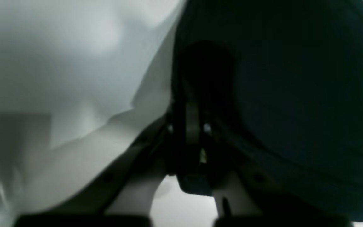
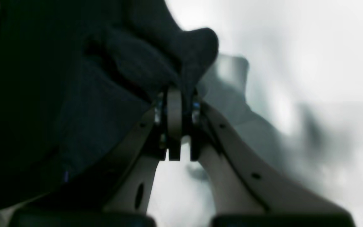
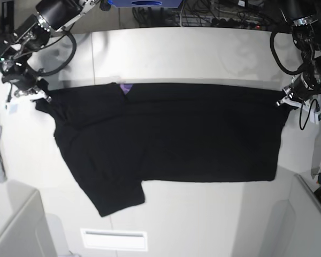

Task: Fold the T-shirt properly
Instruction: 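Drag the shirt by its shoulders toward the robot, then release the shoulders and move the right gripper to the hem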

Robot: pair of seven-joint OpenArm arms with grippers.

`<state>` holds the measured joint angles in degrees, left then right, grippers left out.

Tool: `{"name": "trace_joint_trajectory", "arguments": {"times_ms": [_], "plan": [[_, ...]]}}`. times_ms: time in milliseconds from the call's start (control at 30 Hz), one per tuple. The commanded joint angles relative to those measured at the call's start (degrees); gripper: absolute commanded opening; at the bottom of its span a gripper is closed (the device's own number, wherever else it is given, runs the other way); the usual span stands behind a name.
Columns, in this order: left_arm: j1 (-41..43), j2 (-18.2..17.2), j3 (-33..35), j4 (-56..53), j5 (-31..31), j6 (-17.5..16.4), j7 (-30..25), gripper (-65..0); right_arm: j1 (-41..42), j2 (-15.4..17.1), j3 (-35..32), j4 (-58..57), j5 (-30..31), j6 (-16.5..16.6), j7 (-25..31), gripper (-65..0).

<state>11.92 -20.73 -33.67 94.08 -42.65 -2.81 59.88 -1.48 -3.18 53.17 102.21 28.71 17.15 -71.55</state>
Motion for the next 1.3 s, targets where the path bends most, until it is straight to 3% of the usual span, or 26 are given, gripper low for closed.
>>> {"name": "trace_joint_trajectory", "arguments": {"times_ms": [0,100,367,700,1267], "plan": [[-0.19,-1.29,-2.59,1.96,0.68,0.30,0.47,-65.0,0.73,0.85,1.03,2.80,0.17,0.22,-0.67,-65.0],[-0.36,-1.38,-6.11,3.28,0.68,0.22,5.31,-65.0,0.82,0.85,4.02,4.12,-0.01,0.22,-5.07,-65.0],[9.75,-0.76,-6.64,4.69,0.68,0.22,5.57,-65.0,-7.54,0.59,5.34,1.04,0.17,0.66,-2.69,-65.0],[23.46,2.75,-8.31,9.43,0.76,0.22,-0.84,-65.0,-14.57,-0.38,5.34,1.04,0.17,0.74,1.26,-65.0],[25.31,3.72,-8.31,8.99,1.03,0.30,-2.51,-65.0,-16.24,-1.70,5.60,1.65,0.17,0.74,0.82,-65.0]]}}
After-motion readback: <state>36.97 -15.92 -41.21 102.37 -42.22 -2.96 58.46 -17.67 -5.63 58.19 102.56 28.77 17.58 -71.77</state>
